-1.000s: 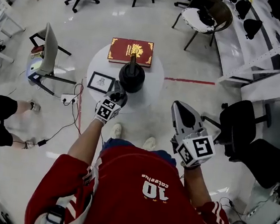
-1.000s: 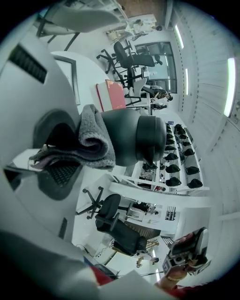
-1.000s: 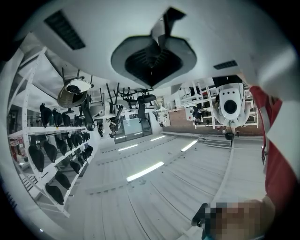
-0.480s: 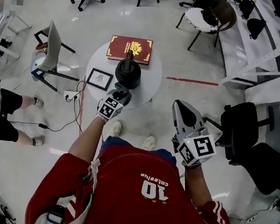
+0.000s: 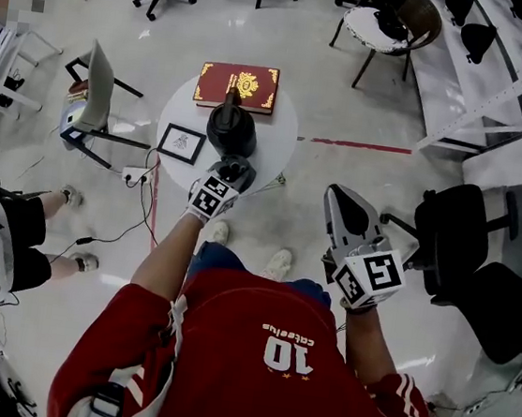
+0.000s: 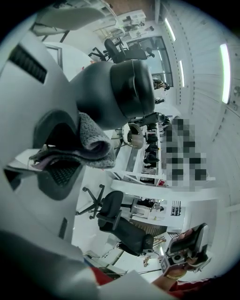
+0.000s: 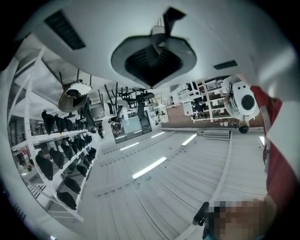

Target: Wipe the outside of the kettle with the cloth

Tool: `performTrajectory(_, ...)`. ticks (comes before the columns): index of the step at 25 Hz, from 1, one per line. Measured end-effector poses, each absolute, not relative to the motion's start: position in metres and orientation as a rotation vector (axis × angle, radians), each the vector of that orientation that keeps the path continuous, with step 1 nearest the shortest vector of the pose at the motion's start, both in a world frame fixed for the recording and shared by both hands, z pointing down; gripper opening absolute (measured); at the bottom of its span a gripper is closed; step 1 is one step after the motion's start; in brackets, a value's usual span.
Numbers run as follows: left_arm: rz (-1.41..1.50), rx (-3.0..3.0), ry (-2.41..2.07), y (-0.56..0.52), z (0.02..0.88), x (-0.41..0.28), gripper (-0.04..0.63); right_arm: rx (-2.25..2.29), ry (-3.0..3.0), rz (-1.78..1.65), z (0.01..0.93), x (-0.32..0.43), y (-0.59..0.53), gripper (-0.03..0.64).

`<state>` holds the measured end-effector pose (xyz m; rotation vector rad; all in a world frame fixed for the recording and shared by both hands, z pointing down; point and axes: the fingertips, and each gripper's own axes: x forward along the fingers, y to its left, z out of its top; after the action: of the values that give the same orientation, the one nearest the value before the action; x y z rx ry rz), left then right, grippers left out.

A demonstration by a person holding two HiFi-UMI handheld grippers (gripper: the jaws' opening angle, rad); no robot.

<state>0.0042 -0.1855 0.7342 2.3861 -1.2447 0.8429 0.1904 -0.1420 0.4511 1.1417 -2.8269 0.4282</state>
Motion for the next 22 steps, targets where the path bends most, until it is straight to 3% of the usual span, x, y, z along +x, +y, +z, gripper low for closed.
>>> performTrajectory(13, 0.851, 2.547, -1.131, -0.196, 0.703, 0.084, 0.046, 1.186, -2.849, 0.46, 0.454, 0.22, -0.139, 0.016)
performTrajectory(22, 0.956, 2.433, -1.155, -0.201, 0.739, 0.078, 0.046, 1.213, -2.812, 0.482, 0.465, 0.238, -0.144, 0.017)
